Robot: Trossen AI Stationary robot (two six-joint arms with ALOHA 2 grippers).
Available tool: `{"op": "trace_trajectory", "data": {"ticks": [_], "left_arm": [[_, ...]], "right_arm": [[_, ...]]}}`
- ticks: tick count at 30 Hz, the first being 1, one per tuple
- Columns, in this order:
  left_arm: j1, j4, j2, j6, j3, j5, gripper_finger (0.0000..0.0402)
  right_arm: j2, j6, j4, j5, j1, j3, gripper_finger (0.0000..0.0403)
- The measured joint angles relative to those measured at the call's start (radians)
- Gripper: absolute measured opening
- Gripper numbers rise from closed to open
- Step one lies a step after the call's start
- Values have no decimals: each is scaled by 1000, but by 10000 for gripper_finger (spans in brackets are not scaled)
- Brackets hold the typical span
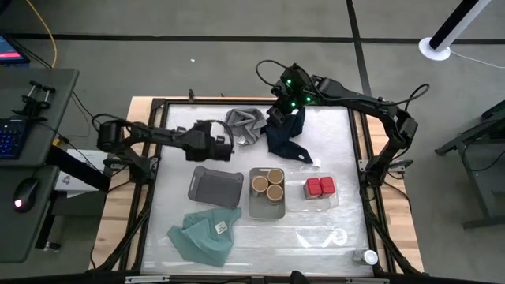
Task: Sort spices by type
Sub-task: Put the top white spice bottle into the black bin
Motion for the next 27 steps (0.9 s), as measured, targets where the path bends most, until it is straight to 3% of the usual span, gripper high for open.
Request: {"op": "trace_trajectory", "data": {"ticks": [7,13,15,20,23,27], "left_arm": [[-98,-8,-147,170,43,108,0],[-52,4,-307,569,156,135,1],[6,5,-346,722,196,257,6],[159,-2,-385,947,226,703,55],[217,-25,-376,1046,226,824,99],[270,-18,-339,1048,226,897,167]], "right_arm": [[0,0,26,0,0,0,0],[0,0,26,0,0,0,0],[0,-1,26,0,0,0,0],[0,-25,11,0,0,0,0],[0,-27,-18,0,0,0,0],[0,-52,-88,0,0,0,0]]}}
